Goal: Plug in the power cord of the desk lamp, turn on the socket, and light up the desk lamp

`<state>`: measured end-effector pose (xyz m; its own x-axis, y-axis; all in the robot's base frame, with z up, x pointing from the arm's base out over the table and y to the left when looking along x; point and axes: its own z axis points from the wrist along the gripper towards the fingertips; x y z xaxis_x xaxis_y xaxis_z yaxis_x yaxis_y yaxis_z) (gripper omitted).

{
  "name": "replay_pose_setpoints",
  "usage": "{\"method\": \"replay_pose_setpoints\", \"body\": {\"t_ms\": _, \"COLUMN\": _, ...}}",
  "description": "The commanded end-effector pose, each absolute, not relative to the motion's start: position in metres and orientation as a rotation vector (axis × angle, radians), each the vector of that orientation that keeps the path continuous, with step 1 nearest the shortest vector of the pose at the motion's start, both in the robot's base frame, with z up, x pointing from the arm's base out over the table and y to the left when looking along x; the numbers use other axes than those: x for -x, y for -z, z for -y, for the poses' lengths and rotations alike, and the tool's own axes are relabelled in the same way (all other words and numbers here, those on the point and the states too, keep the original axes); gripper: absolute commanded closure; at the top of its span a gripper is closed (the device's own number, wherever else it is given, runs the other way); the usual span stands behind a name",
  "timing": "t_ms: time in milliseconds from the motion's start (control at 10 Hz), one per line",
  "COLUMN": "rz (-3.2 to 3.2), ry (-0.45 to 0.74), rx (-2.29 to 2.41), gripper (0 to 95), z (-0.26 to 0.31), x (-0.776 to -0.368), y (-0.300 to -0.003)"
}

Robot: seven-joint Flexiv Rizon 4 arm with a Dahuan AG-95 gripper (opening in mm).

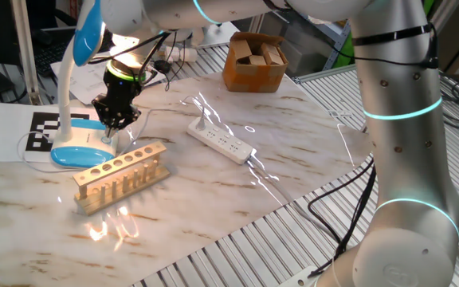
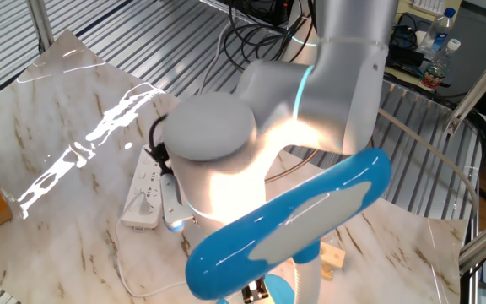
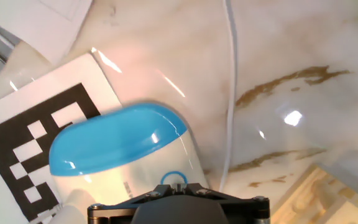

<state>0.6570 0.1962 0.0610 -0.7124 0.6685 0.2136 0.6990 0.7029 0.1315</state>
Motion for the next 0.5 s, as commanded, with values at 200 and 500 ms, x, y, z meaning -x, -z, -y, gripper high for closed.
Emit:
{"method": "replay_pose_setpoints", "body": {"t_ms": 200, "rz": 2.782, "ry": 0.255, "rx": 1.062, "gripper": 95.0, "z": -0.192, "x": -0.652, "y": -0.077}}
{"method": "replay_pose_setpoints", "body": {"t_ms": 500, "rz": 2.827, "ry": 0.195, "rx": 0.967, "gripper": 95.0, "z": -0.181, "x": -0.647, "y": -0.096}}
